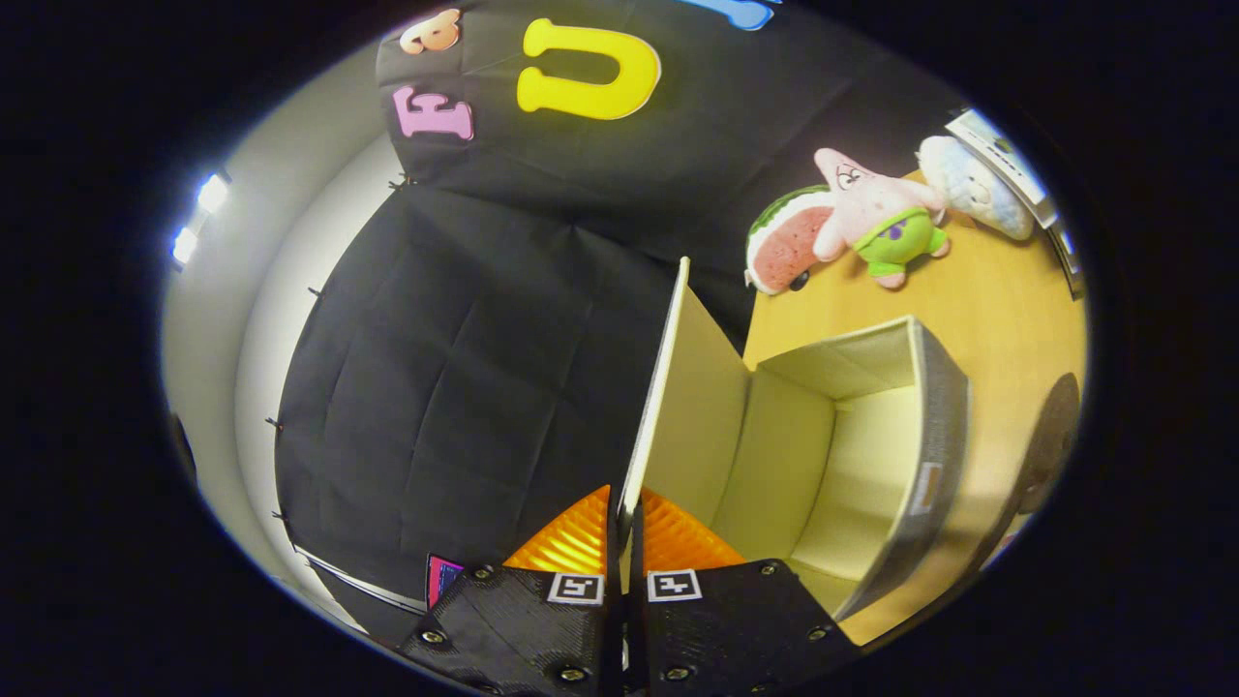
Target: Open the storage box then place both shoes into the box .Put the left shoe in first, then the right shoe, with the right side of both shoes facing outward in a uniform manner.
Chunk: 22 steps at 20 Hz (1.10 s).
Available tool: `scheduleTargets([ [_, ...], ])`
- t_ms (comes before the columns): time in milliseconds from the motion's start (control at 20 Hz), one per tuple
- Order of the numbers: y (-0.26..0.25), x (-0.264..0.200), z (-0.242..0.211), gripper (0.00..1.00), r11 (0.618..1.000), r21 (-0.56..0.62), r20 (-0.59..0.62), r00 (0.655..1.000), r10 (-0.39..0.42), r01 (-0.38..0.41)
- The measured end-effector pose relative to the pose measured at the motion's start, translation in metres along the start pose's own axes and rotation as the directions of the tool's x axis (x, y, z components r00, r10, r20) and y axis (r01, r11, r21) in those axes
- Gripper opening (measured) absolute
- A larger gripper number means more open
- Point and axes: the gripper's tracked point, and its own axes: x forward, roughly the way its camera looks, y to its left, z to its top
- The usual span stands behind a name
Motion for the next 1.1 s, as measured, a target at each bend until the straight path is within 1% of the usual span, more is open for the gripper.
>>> scheduleTargets([
  [150, 0.023, 0.040, -0.007, 0.02, 1.000, -0.021, -0.045, 0.999, 0.014, -0.015],
  [300, 0.042, 0.078, -0.019, 0.02, 0.999, -0.036, -0.101, 0.995, 0.012, -0.015],
  [450, 0.042, 0.118, -0.035, 0.02, 0.998, -0.060, -0.130, 0.991, -0.007, -0.001],
  [600, 0.033, 0.159, -0.059, 0.02, 0.996, -0.091, -0.167, 0.986, -0.031, 0.016],
  [650, 0.028, 0.167, -0.067, 0.02, 0.995, -0.095, -0.177, 0.983, -0.050, 0.033],
  [750, 0.012, 0.189, -0.085, 0.02, 0.991, -0.113, -0.196, 0.976, -0.095, 0.074],
  [900, -0.026, 0.218, -0.114, 0.02, 0.972, -0.167, -0.236, 0.951, -0.200, 0.163],
  [950, -0.041, 0.228, -0.123, 0.02, 0.957, -0.204, -0.241, 0.937, -0.252, 0.205],
  [1100, -0.090, 0.244, -0.144, 0.02, 0.891, -0.318, -0.233, 0.884, -0.406, 0.325],
])
